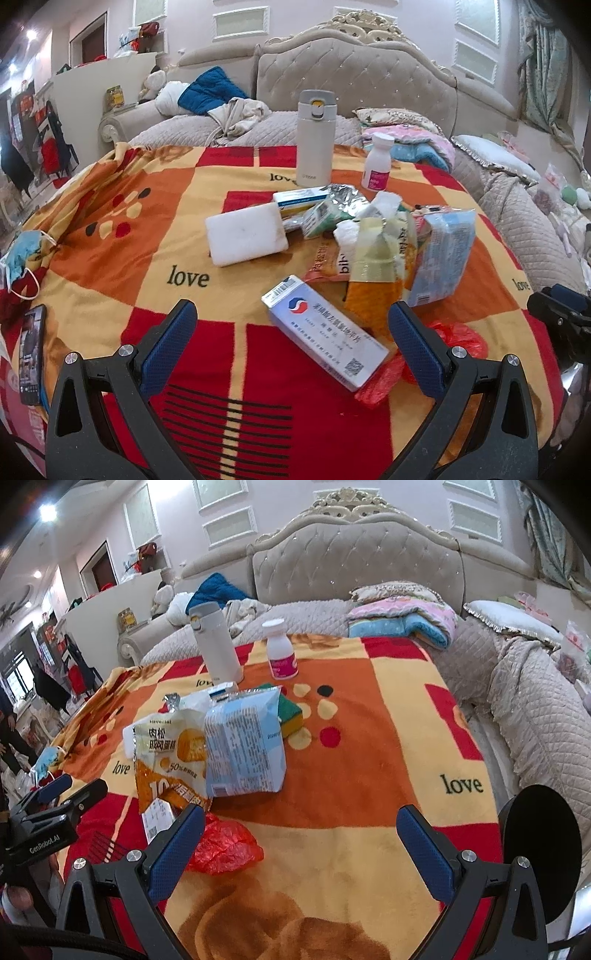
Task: Collect trash
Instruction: 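Grasp the red plastic bag with the right tool while the left grasps the yellow snack bag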
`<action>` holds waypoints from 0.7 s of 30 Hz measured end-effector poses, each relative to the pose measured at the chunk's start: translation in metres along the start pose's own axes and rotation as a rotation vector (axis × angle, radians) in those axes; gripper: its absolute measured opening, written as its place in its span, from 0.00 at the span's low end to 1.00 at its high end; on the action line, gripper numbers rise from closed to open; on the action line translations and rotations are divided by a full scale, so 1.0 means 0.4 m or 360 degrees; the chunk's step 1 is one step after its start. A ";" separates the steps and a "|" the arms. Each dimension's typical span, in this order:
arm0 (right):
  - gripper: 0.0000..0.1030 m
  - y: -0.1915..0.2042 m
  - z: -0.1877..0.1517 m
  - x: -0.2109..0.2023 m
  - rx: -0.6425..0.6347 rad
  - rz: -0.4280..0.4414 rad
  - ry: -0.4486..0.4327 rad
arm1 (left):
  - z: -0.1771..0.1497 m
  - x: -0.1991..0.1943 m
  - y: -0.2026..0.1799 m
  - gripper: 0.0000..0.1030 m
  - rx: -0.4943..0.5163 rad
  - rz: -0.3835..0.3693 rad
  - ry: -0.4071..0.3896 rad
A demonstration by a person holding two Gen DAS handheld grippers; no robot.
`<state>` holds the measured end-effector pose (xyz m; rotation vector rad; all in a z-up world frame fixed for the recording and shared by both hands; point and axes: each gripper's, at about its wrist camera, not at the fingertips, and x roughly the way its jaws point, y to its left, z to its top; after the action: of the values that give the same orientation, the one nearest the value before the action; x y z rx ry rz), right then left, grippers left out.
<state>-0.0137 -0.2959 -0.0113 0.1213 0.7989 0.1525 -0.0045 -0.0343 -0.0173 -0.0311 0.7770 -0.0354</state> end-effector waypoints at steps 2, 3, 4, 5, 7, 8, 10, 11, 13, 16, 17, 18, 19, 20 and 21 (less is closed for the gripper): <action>1.00 0.002 -0.001 0.009 -0.0003 0.0009 0.0011 | -0.002 0.008 0.008 1.00 0.0000 0.0008 0.0014; 1.00 0.004 -0.002 0.011 -0.0004 0.0018 0.0014 | -0.003 0.010 0.011 1.00 0.0003 0.0010 0.0017; 1.00 0.006 -0.003 0.013 -0.0006 0.0029 0.0017 | -0.004 0.011 0.015 1.00 0.0010 0.0011 0.0020; 1.00 0.010 -0.004 0.015 -0.0011 0.0042 0.0021 | -0.005 0.011 0.020 1.00 0.0020 0.0011 0.0026; 1.00 0.016 -0.005 0.015 -0.0022 0.0061 0.0029 | -0.008 0.013 0.036 1.00 0.0035 -0.0004 0.0029; 1.00 0.021 -0.006 0.016 -0.0034 0.0078 0.0038 | -0.010 0.013 0.048 1.00 0.0042 -0.0014 0.0034; 1.00 0.028 -0.011 0.020 -0.0050 0.0116 0.0056 | -0.017 0.014 0.075 1.00 0.0043 -0.0018 0.0045; 1.00 0.034 -0.016 0.024 -0.0052 0.0145 0.0068 | -0.021 0.014 0.086 1.00 0.0043 -0.0018 0.0050; 0.99 0.047 -0.027 0.038 -0.0059 0.0206 0.0100 | -0.027 0.020 0.120 1.00 0.0020 -0.0044 0.0097; 0.94 0.080 -0.043 0.072 -0.0103 0.0256 0.0161 | -0.036 0.027 0.144 0.99 -0.0020 -0.0091 0.0155; 0.92 0.096 -0.047 0.092 -0.0119 0.0279 0.0185 | -0.037 0.031 0.147 0.99 -0.0033 -0.0102 0.0168; 0.91 0.105 -0.050 0.104 -0.0125 0.0296 0.0196 | -0.039 0.038 0.149 0.99 -0.0047 -0.0110 0.0184; 0.86 0.116 -0.053 0.125 -0.0128 0.0323 0.0217 | -0.042 0.047 0.149 0.99 -0.0063 -0.0118 0.0204; 0.80 0.126 -0.056 0.146 -0.0127 0.0352 0.0244 | -0.043 0.053 0.147 0.99 -0.0073 -0.0124 0.0213; 0.77 0.132 -0.059 0.157 -0.0125 0.0376 0.0263 | -0.044 0.063 0.143 0.99 -0.0090 -0.0135 0.0230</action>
<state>0.0079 -0.2313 -0.0631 0.1300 0.9406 0.4213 0.0020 0.0215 -0.0499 -0.1158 0.9206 -0.0968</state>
